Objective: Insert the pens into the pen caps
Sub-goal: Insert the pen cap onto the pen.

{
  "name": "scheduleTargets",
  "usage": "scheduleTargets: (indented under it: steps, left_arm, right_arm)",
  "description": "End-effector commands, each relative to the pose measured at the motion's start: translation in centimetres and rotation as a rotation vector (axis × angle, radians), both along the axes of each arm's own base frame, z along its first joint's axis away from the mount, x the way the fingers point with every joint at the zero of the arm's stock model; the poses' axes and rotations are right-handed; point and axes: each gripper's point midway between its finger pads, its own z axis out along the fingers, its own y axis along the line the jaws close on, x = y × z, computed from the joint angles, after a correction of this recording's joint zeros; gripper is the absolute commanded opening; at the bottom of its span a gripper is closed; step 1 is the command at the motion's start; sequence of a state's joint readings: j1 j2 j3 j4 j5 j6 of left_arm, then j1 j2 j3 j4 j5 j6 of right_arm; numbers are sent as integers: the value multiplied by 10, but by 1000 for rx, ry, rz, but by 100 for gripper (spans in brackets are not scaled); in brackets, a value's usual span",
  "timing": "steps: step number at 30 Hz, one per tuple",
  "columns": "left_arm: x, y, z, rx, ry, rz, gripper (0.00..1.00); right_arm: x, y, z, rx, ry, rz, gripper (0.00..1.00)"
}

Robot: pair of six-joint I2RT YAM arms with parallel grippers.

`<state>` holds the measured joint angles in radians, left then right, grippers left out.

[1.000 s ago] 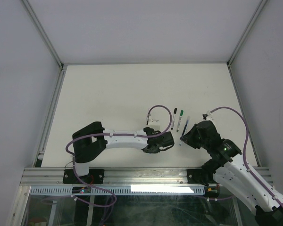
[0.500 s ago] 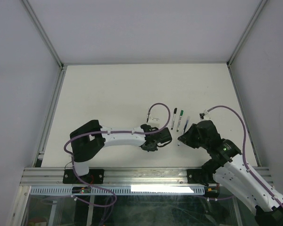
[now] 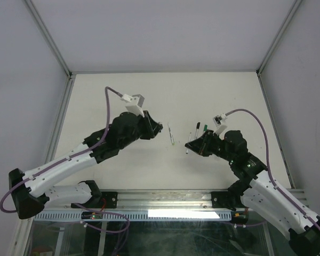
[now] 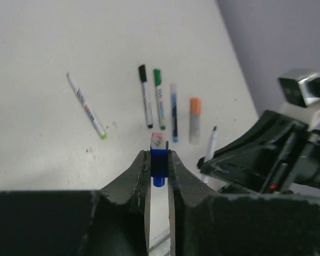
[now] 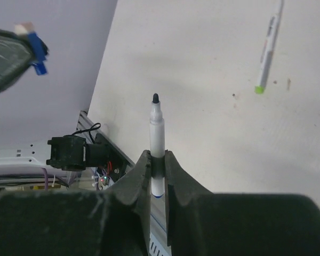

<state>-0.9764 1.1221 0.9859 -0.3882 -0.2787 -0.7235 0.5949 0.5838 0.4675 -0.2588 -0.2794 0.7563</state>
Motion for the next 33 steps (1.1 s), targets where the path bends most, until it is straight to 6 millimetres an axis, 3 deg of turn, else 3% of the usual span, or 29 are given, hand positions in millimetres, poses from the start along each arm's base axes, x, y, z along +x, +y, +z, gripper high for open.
scheduleTargets:
  steps: [1,6,14,18,23,33]
  left_arm:
    - [0,-3,75,-156,-209,-110,0]
    - [-15,3,130,-241,-318,-175,0]
    - [-47,21,179,-425,-420,-240,0]
    - [-60,23,190,-479,-435,-284,0]
    - [-72,20,198,-522,-438,-345,0]
    - [-82,10,199,-543,-434,-422,0]
  right_arm:
    - [4,39,89,175,-278,131,0]
    - [-21,83,124,184,-411,230,0]
    - [-74,123,163,285,-567,389,0]
    - [-87,132,173,302,-631,408,0]
    - [-91,129,188,346,-710,380,0]
    - [-91,121,207,410,-756,343,0]
